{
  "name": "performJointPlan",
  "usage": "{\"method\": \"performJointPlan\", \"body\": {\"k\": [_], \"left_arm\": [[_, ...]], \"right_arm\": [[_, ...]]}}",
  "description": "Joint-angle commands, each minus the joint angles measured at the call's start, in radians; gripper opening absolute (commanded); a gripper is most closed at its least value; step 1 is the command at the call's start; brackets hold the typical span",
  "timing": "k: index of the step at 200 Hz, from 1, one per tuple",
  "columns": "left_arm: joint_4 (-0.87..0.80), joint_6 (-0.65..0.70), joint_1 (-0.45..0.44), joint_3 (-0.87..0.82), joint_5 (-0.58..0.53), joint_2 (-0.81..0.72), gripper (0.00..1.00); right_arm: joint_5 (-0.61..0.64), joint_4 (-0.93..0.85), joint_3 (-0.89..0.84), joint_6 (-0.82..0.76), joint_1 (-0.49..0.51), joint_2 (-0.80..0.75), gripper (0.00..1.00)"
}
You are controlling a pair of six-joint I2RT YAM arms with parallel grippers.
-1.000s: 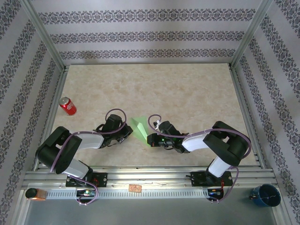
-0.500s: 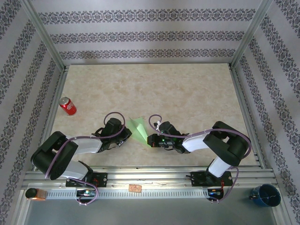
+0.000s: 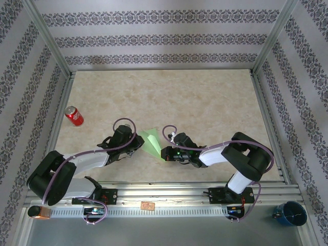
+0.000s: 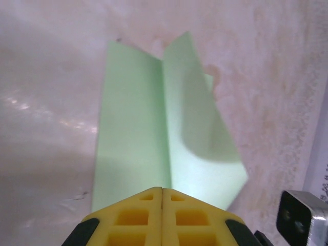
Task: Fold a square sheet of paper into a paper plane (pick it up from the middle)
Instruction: Fourth fold the wing at the center of the table.
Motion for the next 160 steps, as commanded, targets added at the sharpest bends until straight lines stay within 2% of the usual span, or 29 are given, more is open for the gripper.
{"method": "performJointPlan", "body": {"k": [1, 42, 92, 160], "left_arm": [[0.053, 0.1, -0.01, 0.021, 0.056, 0.013, 0.06], [0.23, 0.11, -0.011, 0.051, 0.192, 0.143, 0.03], [0.313, 0.09, -0.01, 0.063, 0.19, 0.226, 0.03], [0.342, 0.074, -0.01, 0.079, 0.192, 0.292, 0.03]], "right_arm": [[-0.021, -0.03, 0.001, 0.016, -0.004, 0.03, 0.01], [-0.019, -0.026, -0.005, 0.03, -0.011, 0.034, 0.01], [-0.022, -0.028, -0.007, 0.032, -0.016, 0.034, 0.01], [-0.03, -0.028, -0.006, 0.034, -0.021, 0.039, 0.01]]}}
